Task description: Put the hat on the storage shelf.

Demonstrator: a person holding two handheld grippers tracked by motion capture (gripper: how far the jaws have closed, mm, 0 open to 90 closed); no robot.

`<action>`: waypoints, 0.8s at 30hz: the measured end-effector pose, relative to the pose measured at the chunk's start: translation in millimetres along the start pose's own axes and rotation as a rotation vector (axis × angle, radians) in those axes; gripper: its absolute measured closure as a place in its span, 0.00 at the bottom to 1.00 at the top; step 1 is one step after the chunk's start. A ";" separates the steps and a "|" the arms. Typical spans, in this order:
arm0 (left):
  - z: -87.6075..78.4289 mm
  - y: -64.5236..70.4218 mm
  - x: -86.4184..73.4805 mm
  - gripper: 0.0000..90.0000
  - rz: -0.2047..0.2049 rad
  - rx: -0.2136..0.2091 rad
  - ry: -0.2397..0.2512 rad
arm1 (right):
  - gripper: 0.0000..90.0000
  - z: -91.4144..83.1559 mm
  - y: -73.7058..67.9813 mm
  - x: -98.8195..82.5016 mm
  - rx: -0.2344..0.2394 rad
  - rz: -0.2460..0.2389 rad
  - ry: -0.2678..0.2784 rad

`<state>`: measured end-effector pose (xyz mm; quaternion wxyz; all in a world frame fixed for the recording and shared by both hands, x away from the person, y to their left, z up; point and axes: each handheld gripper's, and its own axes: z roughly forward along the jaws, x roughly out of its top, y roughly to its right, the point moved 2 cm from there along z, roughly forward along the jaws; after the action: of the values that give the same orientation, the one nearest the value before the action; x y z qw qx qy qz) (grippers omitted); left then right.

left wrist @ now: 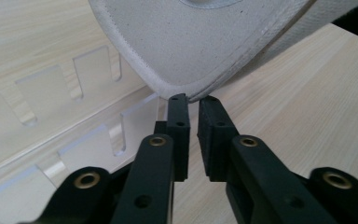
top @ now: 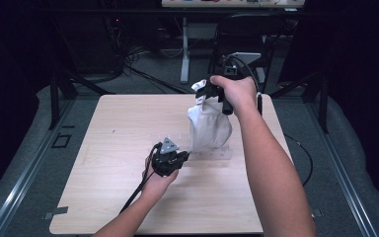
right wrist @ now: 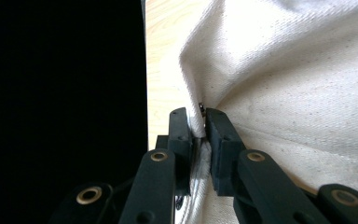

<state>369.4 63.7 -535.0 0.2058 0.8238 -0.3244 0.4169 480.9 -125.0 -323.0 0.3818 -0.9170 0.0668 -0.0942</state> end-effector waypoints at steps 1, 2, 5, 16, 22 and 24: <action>-1.2 1.3 0.7 0.82 0.006 0.003 0.010 | 0.90 1.7 -1.0 -0.3 -0.001 -0.007 -0.004; -2.3 2.8 1.7 0.79 0.019 0.006 0.021 | 0.90 3.6 -2.1 -0.6 0.001 -0.009 -0.004; -4.6 7.0 6.0 0.76 0.051 0.029 0.036 | 0.90 6.9 -5.5 -1.5 0.003 -0.010 0.004; -4.1 11.8 12.5 0.75 0.073 0.013 0.043 | 0.90 4.7 -4.7 -0.9 -0.011 -0.016 0.006; -8.4 15.2 13.4 0.74 0.080 0.002 0.043 | 0.90 1.1 -1.9 -0.2 -0.007 -0.015 0.008; -9.0 17.1 12.8 0.74 0.086 0.004 0.032 | 0.90 0.4 -1.7 -0.4 -0.008 -0.013 0.010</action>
<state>358.1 52.5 -518.2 0.1910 0.8027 -0.3553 0.4392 480.7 -123.5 -322.1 0.3773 -0.9184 0.0633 -0.1010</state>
